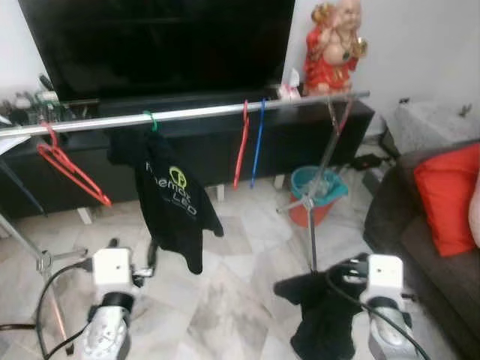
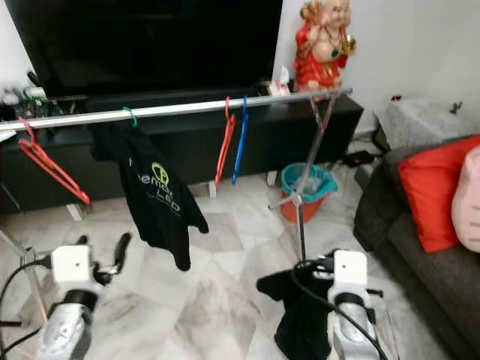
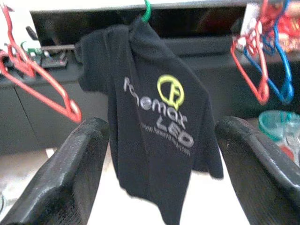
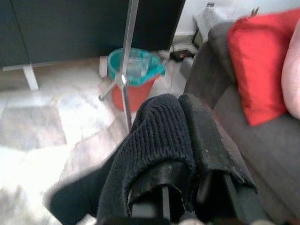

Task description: Hang hanger

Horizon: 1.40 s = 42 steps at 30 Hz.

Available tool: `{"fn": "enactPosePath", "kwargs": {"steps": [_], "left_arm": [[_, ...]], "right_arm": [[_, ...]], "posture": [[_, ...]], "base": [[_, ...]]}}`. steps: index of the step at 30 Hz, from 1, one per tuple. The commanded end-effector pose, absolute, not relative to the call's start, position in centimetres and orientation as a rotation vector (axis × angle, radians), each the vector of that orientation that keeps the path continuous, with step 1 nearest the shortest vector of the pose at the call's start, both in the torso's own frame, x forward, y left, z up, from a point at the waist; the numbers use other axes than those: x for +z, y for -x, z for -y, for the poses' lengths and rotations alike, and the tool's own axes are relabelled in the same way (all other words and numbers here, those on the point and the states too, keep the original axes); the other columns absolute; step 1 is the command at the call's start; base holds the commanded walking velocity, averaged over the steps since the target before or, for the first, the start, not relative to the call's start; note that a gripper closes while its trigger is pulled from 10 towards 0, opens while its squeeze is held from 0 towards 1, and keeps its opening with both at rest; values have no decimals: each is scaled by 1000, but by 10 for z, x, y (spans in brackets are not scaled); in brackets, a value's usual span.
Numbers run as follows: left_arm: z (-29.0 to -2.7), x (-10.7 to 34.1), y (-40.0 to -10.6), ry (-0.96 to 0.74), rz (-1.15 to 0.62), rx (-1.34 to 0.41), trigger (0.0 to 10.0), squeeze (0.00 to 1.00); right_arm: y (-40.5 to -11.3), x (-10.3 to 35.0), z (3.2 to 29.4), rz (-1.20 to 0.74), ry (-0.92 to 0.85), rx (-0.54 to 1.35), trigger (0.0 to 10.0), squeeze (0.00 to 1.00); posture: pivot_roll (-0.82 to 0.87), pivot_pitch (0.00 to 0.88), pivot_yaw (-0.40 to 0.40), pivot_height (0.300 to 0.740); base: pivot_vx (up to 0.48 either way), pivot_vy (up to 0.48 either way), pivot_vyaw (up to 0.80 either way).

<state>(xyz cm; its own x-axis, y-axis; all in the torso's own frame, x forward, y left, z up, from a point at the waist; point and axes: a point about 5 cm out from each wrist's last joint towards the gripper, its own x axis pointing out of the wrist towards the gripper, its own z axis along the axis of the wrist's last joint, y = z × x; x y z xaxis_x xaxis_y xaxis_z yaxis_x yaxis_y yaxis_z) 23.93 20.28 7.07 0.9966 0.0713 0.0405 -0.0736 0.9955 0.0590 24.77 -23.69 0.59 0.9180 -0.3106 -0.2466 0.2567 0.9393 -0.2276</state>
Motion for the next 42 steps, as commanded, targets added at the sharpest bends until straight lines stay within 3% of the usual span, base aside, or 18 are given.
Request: {"fn": "enactPosePath", "kwargs": {"steps": [1, 5, 18, 26, 42], "left_arm": [[-209, 76, -239, -79, 56, 86, 10000, 0], [-209, 81, -242, -77, 74, 88, 10000, 0], [-210, 96, -246, -88, 128, 91, 10000, 0], [-208, 127, -256, -83, 228, 54, 10000, 0], [-198, 96, -258, -104, 19, 95, 10000, 0]], "right_arm": [[-257, 16, 234, -223, 178, -292, 10000, 0], [-258, 16, 233, -223, 168, -290, 10000, 0], [-259, 16, 231, -213, 160, -282, 10000, 0], [-260, 16, 228, -208, 168, -275, 10000, 0], [-259, 14, 227, -217, 171, -267, 10000, 0]], "posture": [[71, 0, -72, 740], [73, 0, -74, 740], [74, 0, -73, 740], [78, 0, -71, 740], [73, 0, -76, 740]], "base": [[337, 0, 0], [335, 0, 0], [335, 0, -771], [334, 0, 0], [252, 0, 0]]}}
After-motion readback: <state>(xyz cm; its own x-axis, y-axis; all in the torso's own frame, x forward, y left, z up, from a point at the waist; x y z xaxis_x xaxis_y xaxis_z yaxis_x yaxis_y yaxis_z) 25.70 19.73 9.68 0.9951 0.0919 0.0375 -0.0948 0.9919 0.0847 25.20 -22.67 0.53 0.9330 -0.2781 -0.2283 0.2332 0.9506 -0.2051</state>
